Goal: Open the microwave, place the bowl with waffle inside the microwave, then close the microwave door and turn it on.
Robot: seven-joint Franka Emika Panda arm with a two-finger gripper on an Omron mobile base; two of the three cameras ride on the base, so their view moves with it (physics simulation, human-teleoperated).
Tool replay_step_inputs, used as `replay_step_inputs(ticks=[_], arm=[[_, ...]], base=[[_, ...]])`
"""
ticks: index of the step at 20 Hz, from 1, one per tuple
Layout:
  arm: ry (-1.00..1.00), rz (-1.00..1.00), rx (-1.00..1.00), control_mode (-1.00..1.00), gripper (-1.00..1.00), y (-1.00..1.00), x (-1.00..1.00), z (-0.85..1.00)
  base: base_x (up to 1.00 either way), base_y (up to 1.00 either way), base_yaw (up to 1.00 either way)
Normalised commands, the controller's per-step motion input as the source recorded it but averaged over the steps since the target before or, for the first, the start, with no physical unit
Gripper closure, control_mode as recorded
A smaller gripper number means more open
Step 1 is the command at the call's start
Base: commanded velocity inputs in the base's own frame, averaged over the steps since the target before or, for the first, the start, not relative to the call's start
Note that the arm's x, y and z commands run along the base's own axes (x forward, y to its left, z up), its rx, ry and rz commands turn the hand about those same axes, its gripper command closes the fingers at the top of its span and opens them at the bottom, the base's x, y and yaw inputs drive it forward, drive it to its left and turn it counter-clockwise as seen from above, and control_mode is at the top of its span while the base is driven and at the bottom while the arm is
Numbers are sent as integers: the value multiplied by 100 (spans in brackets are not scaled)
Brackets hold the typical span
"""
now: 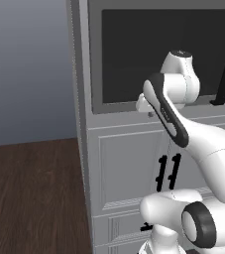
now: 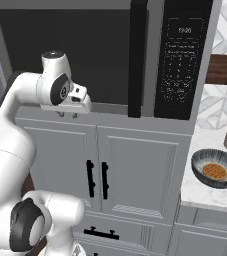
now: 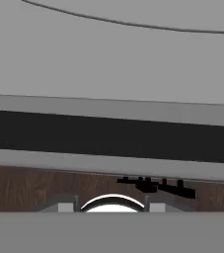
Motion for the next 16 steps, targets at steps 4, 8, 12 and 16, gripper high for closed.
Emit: replay_step_inputs(ticks=[4,8,12,16], arm=[[-2,0,0,-100,-100,0,-25,-2],[-17,0,0,-100,-100,-2,-42,-9],[-16,0,0,-100,-100,-17,-22,-17],[11,0,0,-100,-100,0,0,-14]], base=[[0,0,0],[0,0,0],[0,0,0],[0,0,0]])
